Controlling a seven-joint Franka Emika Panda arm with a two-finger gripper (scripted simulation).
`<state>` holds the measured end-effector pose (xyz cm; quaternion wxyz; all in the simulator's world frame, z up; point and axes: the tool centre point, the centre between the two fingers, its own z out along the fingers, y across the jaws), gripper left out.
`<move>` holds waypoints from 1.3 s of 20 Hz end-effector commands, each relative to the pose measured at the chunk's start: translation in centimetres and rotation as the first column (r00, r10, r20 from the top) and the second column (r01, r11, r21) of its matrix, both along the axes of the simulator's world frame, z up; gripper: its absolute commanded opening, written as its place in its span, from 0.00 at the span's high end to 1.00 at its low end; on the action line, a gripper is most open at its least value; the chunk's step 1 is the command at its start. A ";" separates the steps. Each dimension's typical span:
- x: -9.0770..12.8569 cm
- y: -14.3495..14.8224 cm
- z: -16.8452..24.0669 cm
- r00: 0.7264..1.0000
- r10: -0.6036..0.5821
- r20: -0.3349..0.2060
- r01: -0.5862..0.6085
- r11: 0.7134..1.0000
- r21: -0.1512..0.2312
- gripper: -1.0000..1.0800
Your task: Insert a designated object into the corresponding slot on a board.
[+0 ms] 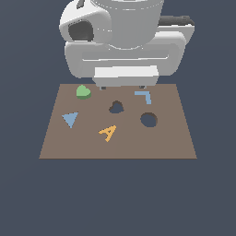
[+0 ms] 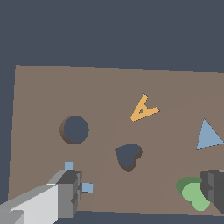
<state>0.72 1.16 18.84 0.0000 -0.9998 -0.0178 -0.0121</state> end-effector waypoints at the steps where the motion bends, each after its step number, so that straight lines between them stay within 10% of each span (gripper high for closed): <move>1: 0.0 0.0 0.0 1.000 0.000 0.000 0.000 1.000 0.000 0.04; 16: -1.8 -0.3 -1.3 0.990 0.144 -0.002 -0.144 0.990 -0.002 0.04; 26: -4.7 -1.5 -3.5 0.926 0.378 -0.005 -0.378 0.926 -0.004 0.04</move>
